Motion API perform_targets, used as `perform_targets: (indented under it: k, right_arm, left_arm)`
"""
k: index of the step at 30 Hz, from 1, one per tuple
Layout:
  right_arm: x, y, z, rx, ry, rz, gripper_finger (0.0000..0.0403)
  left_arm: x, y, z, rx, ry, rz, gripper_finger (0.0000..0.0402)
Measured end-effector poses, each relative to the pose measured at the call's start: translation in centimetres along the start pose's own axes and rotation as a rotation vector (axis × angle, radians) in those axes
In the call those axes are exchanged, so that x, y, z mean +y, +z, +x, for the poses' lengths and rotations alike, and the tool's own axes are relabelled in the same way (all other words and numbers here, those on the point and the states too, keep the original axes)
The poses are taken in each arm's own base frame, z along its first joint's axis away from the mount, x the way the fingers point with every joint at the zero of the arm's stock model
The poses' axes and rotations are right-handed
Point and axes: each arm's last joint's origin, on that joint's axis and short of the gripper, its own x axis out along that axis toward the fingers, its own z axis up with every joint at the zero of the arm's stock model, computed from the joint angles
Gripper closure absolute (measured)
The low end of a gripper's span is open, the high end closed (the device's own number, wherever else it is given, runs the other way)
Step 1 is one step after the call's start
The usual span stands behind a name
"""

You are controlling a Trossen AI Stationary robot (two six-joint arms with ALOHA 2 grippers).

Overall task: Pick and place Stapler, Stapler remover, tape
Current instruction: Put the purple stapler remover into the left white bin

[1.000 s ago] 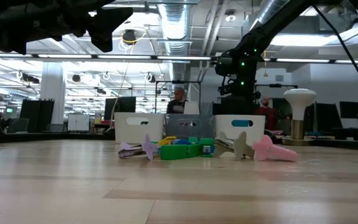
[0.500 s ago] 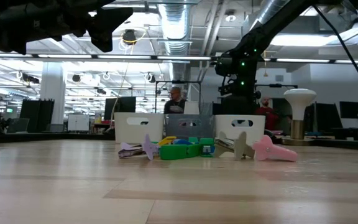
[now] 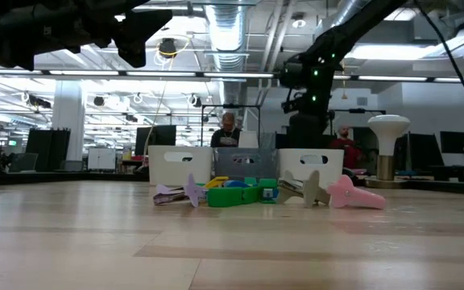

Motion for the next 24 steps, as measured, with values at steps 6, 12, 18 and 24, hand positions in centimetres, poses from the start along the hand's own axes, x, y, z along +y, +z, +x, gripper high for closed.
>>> perform_targets:
  k: [6, 12, 18, 24]
  right_arm:
    - [0.3, 0.3, -5.0, -0.164, -0.009, 0.004, 0.0278]
    - [1.5, 0.3, -11.1, -0.505, 0.113, 0.031, 0.0286]
    - [5.0, -2.3, -15.1, -0.780, 0.229, -0.043, 0.0286]
    - [10.2, -7.1, -14.6, -0.893, 0.358, -0.131, 0.0286]
  left_arm:
    - [0.0, 0.0, 0.0, 0.000, 0.000, 0.000, 0.0207]
    - [0.0, 0.0, 0.0, 0.001, 0.000, 0.000, 0.0207]
    - [0.0, 0.0, 0.0, 0.002, 0.000, -0.001, 0.0207]
    - [0.0, -0.1, 0.0, 0.011, 0.000, -0.028, 0.0207]
